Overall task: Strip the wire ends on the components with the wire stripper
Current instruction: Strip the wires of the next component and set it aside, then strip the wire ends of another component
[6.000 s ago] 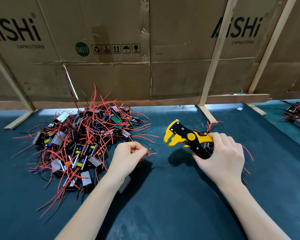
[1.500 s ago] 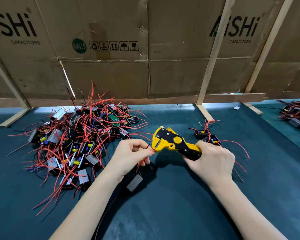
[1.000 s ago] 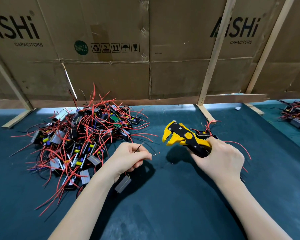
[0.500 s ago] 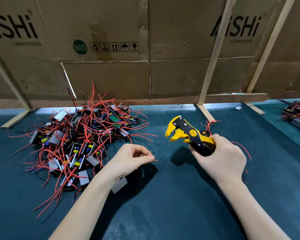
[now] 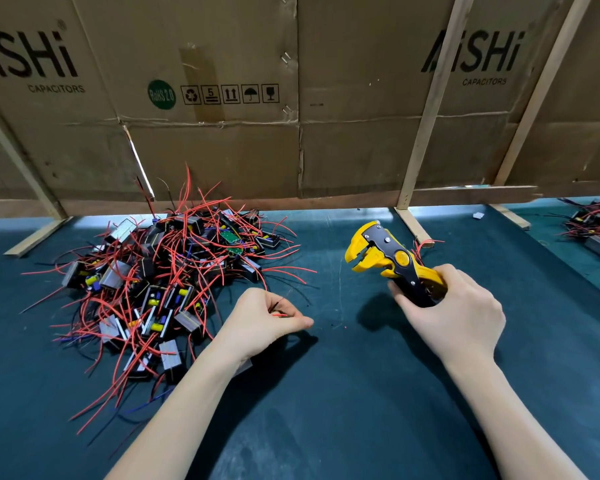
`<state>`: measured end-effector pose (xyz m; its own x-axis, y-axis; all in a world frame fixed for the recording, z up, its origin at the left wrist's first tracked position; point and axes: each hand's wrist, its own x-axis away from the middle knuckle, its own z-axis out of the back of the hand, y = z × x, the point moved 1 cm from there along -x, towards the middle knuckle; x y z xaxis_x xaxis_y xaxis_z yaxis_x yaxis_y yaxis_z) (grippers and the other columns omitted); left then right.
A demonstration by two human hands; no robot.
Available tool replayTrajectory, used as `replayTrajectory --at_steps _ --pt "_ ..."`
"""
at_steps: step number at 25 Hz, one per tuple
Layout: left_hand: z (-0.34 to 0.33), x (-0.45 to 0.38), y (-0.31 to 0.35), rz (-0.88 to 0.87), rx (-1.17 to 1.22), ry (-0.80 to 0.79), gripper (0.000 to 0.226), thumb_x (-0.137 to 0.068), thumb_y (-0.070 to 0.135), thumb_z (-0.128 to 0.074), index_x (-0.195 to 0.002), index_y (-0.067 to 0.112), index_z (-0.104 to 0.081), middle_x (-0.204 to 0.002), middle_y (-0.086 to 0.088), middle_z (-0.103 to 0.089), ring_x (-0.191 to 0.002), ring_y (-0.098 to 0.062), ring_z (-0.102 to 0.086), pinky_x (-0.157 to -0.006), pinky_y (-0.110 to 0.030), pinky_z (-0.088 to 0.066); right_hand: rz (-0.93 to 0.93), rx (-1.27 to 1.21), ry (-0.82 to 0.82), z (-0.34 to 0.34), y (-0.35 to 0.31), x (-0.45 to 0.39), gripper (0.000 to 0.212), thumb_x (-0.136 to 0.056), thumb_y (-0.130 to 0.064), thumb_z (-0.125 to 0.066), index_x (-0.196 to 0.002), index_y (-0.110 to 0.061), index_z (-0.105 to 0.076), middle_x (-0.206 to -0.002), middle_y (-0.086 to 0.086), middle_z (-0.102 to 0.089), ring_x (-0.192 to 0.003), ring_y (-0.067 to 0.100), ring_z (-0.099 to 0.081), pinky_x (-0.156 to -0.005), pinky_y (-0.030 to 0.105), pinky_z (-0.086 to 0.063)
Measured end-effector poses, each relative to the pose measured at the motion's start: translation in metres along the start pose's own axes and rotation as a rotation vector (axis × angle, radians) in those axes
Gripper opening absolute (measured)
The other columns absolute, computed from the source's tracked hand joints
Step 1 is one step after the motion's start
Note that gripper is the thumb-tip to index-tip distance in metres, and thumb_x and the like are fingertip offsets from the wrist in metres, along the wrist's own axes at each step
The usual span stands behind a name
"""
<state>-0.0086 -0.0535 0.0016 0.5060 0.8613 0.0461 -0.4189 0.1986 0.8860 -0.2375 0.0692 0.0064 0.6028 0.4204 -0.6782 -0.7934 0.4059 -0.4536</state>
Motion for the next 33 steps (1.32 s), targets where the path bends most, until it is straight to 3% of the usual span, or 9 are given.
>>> replayTrajectory --at_steps 6,10,13,15,17,19,22,28,33 --pt "0.029 0.008 0.011 0.028 0.043 -0.304 0.037 -0.070 0.036 -0.086 -0.098 0.017 -0.074 -0.067 0.004 -0.057 -0.060 -0.011 -0.054 -0.059 -0.020 -0.045 -0.070 -0.037 -0.017 0.004 0.002 -0.003 0.043 -0.064 -0.061 -0.077 -0.073 -0.022 -0.060 -0.068 -0.005 -0.061 -0.067 0.031 -0.059 -0.058 0.028 -0.033" --pt "0.046 0.016 0.022 -0.209 -0.279 -0.306 0.021 -0.091 0.033 -0.066 -0.080 0.021 -0.079 -0.075 -0.019 -0.063 -0.065 -0.029 -0.050 -0.065 -0.041 -0.043 -0.120 -0.065 0.008 0.008 0.003 -0.007 0.044 -0.064 -0.062 -0.076 -0.070 -0.022 -0.058 -0.062 -0.007 -0.054 -0.060 0.026 -0.049 -0.058 0.028 -0.033" --pt "0.029 0.026 0.040 -0.254 0.120 -0.376 0.030 -0.091 0.038 -0.063 -0.075 0.015 -0.074 -0.054 -0.007 -0.038 -0.050 -0.015 -0.031 -0.047 -0.025 -0.028 -0.171 -0.097 0.021 0.010 0.008 -0.011 0.047 -0.065 -0.065 -0.073 -0.069 -0.021 -0.057 -0.059 -0.008 -0.053 -0.060 0.025 -0.047 -0.058 0.028 -0.035" --pt "0.004 0.028 0.052 -0.259 0.489 -0.300 0.022 -0.089 0.031 -0.063 -0.083 0.013 -0.075 -0.057 0.002 -0.049 -0.050 -0.009 -0.046 -0.051 -0.017 -0.041 -0.207 -0.100 0.026 0.012 0.013 -0.015 0.050 -0.065 -0.068 -0.072 -0.069 -0.021 -0.057 -0.057 -0.010 -0.051 -0.060 0.026 -0.048 -0.059 0.029 -0.036" --pt "-0.027 0.027 0.057 -0.258 0.657 -0.255 0.021 -0.090 0.018 -0.059 -0.107 0.011 -0.071 -0.085 -0.004 -0.069 -0.078 -0.014 -0.070 -0.070 -0.022 -0.055 -0.266 -0.110 0.032 0.014 0.020 -0.018 0.054 -0.064 -0.072 -0.071 -0.069 -0.021 -0.056 -0.057 -0.010 -0.052 -0.062 0.028 -0.050 -0.061 0.029 -0.037" --pt "-0.049 0.028 0.053 -0.191 0.644 -0.309 0.049 -0.092 0.005 -0.058 -0.138 0.015 -0.049 -0.127 -0.007 -0.063 -0.114 -0.015 -0.064 -0.091 -0.025 -0.054 -0.321 -0.119 0.064 0.016 0.027 -0.022 0.055 -0.063 -0.073 -0.069 -0.069 -0.021 -0.056 -0.056 -0.008 -0.052 -0.064 0.030 -0.052 -0.063 0.029 -0.038" --pt "-0.050 0.025 0.038 -0.152 0.376 -0.329 0.069 -0.092 0.002 -0.063 -0.148 0.024 -0.031 -0.143 0.001 -0.049 -0.128 -0.006 -0.052 -0.102 -0.025 -0.048 -0.379 -0.155 0.049 0.017 0.034 -0.026 0.051 -0.068 -0.069 -0.072 -0.071 -0.021 -0.057 -0.058 -0.014 -0.051 -0.068 0.028 -0.050 -0.067 0.030 -0.038" --pt "0.004 0.006 0.024 -0.491 -0.300 0.393 0.044 -0.081 -0.002 -0.070 -0.122 0.012 -0.063 -0.118 -0.003 -0.064 -0.112 -0.024 -0.057 -0.098 -0.040 -0.042 -0.258 -0.381 -0.029 0.021 0.022 -0.024 0.037 -0.070 -0.055 -0.079 -0.076 -0.026 -0.056 -0.065 -0.014 -0.059 -0.068 0.009 -0.055 -0.062 0.021 -0.039" --pt "0.052 -0.006 -0.004 -0.200 -0.698 0.744 0.043 -0.076 0.005 -0.072 -0.118 0.011 -0.064 -0.112 -0.013 -0.058 -0.105 -0.037 -0.050 -0.088 -0.045 -0.037 0.250 -0.319 -0.513 0.012 0.001 -0.010 0.039 -0.059 -0.042 -0.083 -0.087 -0.023 -0.061 -0.081 -0.010 -0.063 -0.080 0.017 -0.059 -0.074 0.035 -0.046"
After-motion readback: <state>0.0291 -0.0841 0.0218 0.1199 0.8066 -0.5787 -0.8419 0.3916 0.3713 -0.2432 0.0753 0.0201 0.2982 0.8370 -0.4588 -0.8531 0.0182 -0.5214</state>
